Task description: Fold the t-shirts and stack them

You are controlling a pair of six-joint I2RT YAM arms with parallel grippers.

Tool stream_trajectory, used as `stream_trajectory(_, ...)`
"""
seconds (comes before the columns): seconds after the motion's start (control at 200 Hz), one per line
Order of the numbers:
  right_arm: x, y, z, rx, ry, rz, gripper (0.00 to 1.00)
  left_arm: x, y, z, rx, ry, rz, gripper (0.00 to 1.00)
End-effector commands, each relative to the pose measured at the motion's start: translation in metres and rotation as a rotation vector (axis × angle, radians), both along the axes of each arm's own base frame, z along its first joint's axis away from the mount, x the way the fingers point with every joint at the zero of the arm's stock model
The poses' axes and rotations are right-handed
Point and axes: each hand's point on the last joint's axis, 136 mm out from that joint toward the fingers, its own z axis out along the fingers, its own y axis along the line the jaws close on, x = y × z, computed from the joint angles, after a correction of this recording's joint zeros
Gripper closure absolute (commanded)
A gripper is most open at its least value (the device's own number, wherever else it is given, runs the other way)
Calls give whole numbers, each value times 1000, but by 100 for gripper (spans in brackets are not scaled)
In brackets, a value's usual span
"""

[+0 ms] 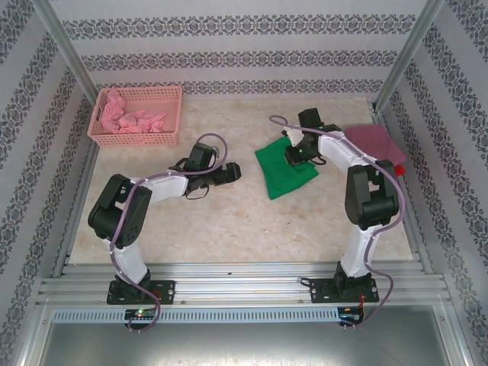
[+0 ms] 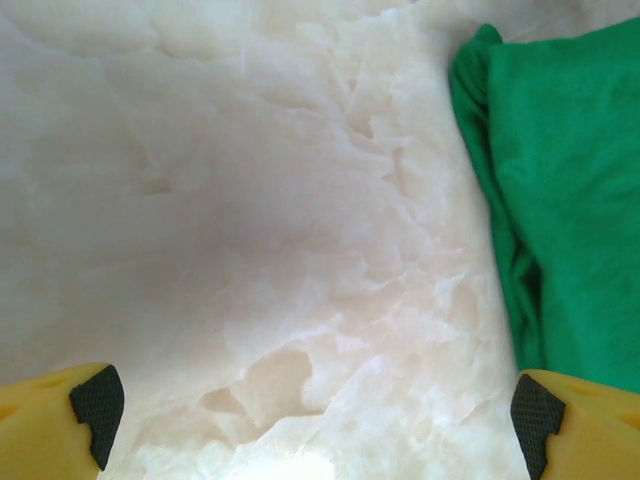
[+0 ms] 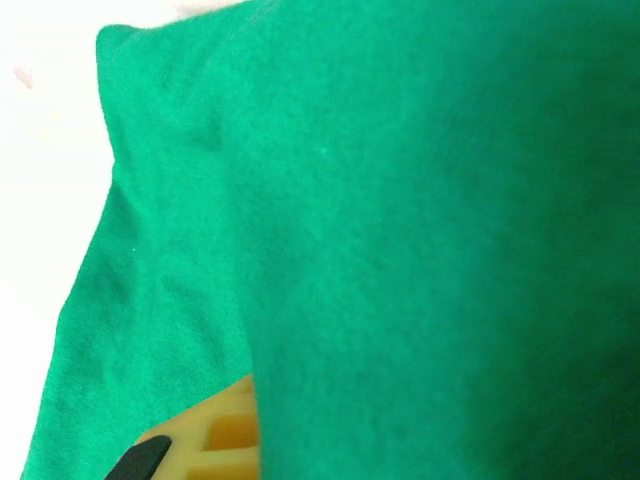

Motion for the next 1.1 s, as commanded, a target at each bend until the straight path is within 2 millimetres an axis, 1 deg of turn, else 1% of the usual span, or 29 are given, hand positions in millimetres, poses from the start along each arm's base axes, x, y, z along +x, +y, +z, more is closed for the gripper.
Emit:
stream_trajectory(0.0,-4,-22,30,-134,-82,152,100,8,0,24,21,-148,-41,0)
stream_trajectory(0.055,-2,-31,38,-167,-96,165,100,8,0,29,23,-169,-49,0)
stream_trajectory(0.165,-3,-60,46,-238,-32,165,100,7,-2,37,32,-208,-72,0)
stream_trajectory(0.275,-3,-87,58,-308,-31,167,100,5,-9,47,44,-258,-117,0)
stream_trajectory(0.4,1,-115,79,-313,-66,123,100,2,-19,55,78,-334,-193,0)
stream_trajectory(0.56,5,-147,101,-320,-91,75,100,-4,-34,62,102,-410,-278,0)
stream_trajectory(0.689,9,-162,116,-331,-110,63,100,-8,-41,63,131,-450,-323,0)
stream_trajectory(0.759,13,-168,125,-332,-128,53,100,-9,-41,61,134,-450,-321,0)
stream_trajectory(0.844,18,-170,138,-312,-158,47,100,-8,-41,59,140,-446,-319,0)
stream_trajectory(0.934,21,-171,145,-316,-170,57,100,-8,-40,58,141,-449,-312,0)
stream_trajectory(1.099,28,-184,159,-348,-191,48,100,-9,-40,58,143,-454,-319,0)
